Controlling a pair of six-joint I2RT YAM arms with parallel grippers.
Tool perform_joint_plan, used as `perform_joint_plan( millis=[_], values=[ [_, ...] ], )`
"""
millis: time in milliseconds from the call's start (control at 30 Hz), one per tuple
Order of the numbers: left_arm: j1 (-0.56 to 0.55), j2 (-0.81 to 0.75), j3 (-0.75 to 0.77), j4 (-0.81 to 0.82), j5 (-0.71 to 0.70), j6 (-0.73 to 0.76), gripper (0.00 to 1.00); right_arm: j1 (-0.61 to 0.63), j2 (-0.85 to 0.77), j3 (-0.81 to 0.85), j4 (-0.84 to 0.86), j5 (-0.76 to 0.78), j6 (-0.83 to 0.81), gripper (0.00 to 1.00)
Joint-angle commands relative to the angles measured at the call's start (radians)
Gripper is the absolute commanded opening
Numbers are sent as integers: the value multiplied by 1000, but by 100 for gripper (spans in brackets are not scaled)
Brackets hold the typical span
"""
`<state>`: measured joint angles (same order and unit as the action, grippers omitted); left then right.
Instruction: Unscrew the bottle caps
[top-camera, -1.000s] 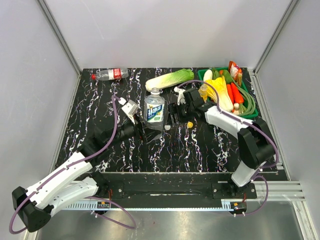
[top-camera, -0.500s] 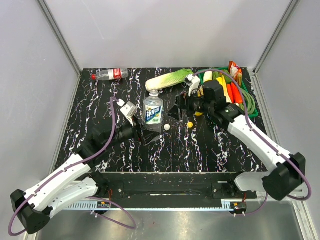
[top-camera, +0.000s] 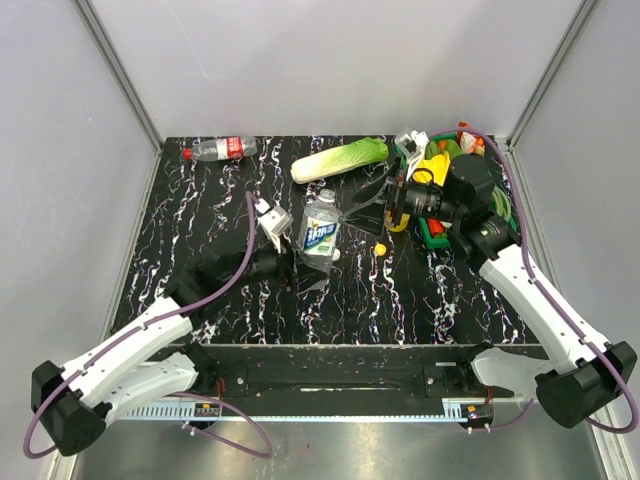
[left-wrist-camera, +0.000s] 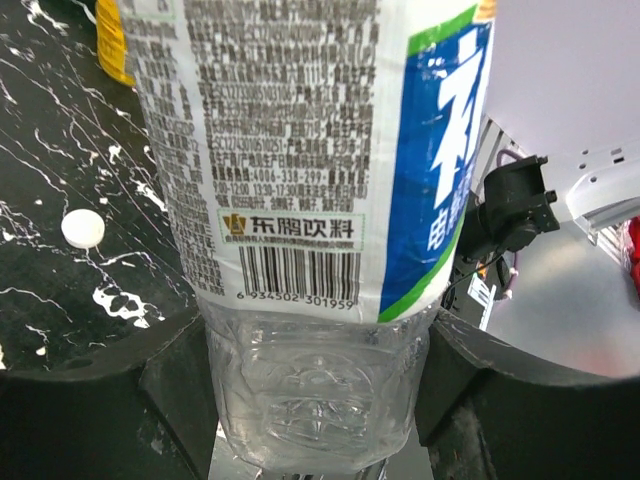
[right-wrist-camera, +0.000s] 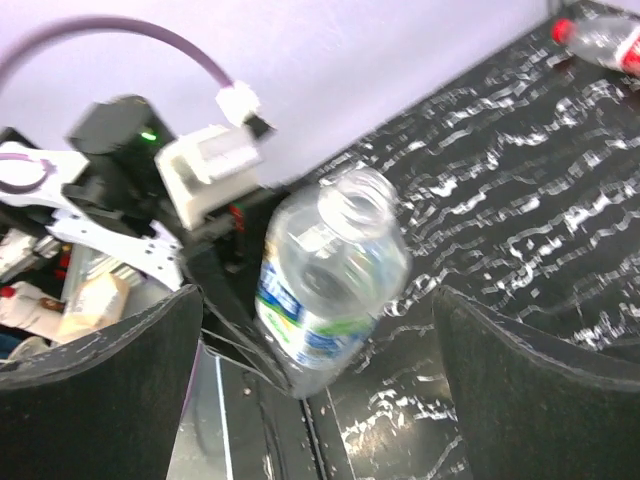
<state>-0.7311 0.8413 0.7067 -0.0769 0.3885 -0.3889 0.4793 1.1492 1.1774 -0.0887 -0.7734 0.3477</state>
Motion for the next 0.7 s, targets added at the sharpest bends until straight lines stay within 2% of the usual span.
perform_joint_plan(
  millis=[0,233,433,533,667],
  values=[
    [1,44,73,40,82,25,0,-1,1,-18,268,-131,178,100],
    [-10,59,100,42,112,39,0,-1,50,-32,351,-132,260,99],
    [-22,62,100,43,115,41,0,-1,70,-36,391,-125,301,92],
    [-31,68,102,40,116,41,0,-1,84,-38,423,-138,329,85],
    [-36,76,108,42,119,45,0,-1,109,-38,460,-170,367,67]
  ],
)
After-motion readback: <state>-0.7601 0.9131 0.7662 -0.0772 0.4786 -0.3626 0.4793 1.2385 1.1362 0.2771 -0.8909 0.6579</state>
